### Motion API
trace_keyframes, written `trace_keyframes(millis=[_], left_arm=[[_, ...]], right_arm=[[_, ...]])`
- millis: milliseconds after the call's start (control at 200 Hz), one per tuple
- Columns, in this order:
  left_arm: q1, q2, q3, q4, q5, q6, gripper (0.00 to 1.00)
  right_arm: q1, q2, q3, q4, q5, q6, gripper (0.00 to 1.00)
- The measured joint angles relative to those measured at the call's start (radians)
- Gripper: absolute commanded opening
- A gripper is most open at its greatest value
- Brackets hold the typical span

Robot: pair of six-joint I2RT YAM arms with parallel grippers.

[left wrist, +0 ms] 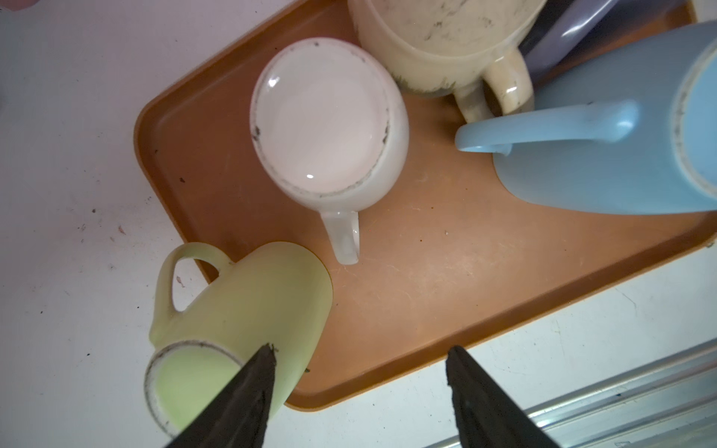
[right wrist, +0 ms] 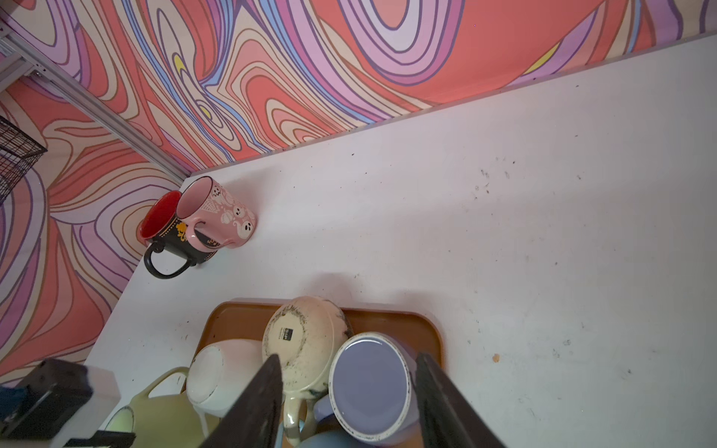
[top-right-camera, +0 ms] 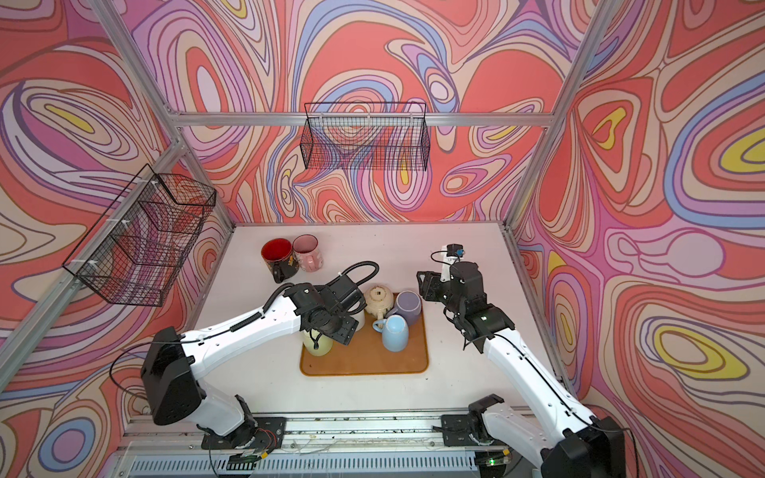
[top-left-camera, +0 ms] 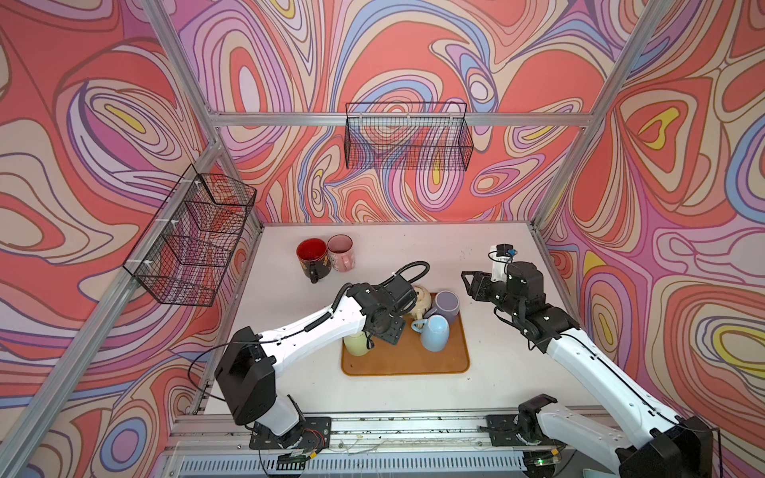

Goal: Turn the mug right side up
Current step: Pick up the mug from the tray.

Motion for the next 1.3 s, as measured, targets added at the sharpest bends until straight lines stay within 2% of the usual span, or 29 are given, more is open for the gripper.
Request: trace_keyframes(millis=[306,571,927,1127,1232,1302], left_arm=[[0.001,0.146,0.024,0.028,-0.028,0.007,0.68],[0.031,0.175,0.032,0.058,-0.025,0.01,0.6],[0.071,0.2,0.032,0.085,0.021,0.019,0.42],[0.079,0.213,0.035,0.089,0.045,0.019,0.38],[0.086,0.216,0.045,0.09,0.049,0.019,0.32],[0.089,0.219,0.051,0.09,0.05,0.019,0.25]], right_arm=[[-0.001,-0.054,-0.024,-0.018,-0.044,0.016,0.56],[-0.001,-0.059,-0.024,-0.032,-0.061,0.015,0.56],[-0.001,-0.059,-0.024,-0.042,-0.078,0.016,0.56],[-0.001,-0.059,-0.024,-0.042,-0.082,0.016,0.55],[-0.001,-0.059,-0.024,-0.042,-0.083,0.019,0.55],[-0.001,-0.059,-0.026,-0.041,-0.084,0.02,0.55]])
